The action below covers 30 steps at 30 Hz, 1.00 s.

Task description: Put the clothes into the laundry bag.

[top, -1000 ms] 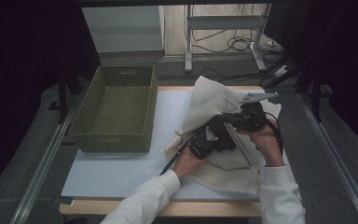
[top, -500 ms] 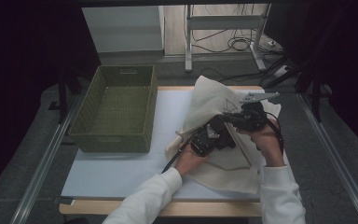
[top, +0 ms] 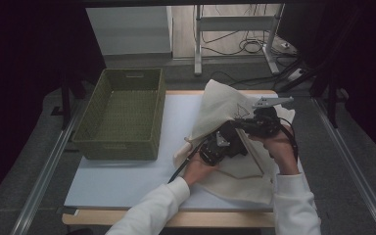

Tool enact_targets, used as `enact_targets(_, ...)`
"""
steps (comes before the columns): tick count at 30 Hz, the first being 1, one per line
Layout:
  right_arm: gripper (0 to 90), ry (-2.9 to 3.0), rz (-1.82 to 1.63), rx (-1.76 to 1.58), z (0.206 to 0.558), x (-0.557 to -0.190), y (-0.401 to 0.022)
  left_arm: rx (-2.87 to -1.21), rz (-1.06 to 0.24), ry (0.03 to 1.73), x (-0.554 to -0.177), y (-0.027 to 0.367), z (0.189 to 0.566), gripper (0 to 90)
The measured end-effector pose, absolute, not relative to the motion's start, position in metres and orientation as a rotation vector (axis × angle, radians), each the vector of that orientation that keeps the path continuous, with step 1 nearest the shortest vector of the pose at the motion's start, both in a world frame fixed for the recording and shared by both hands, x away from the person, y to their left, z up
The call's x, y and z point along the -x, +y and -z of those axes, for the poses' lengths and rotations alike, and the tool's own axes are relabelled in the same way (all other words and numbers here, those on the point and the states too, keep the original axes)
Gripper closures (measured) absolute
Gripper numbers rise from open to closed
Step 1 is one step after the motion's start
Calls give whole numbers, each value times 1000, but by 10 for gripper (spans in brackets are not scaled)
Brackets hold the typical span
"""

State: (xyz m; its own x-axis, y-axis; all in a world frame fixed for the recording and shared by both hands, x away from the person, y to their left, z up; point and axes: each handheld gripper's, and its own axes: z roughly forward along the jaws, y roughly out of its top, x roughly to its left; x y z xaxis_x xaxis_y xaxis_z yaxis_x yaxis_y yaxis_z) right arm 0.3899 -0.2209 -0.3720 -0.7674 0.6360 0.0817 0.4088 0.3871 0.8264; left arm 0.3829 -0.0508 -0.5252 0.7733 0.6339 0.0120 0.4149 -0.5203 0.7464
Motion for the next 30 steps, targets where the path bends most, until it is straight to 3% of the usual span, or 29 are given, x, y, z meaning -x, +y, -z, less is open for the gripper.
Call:
enact_targets(19,868,2437,-1280,-920,380,-389,-214,-2146,-360,693,-319,23,509,899)
enact_targets(30,867,2480,-1218,-918,390,-382,-208,-2112,-338,732,-303,59,507,899)
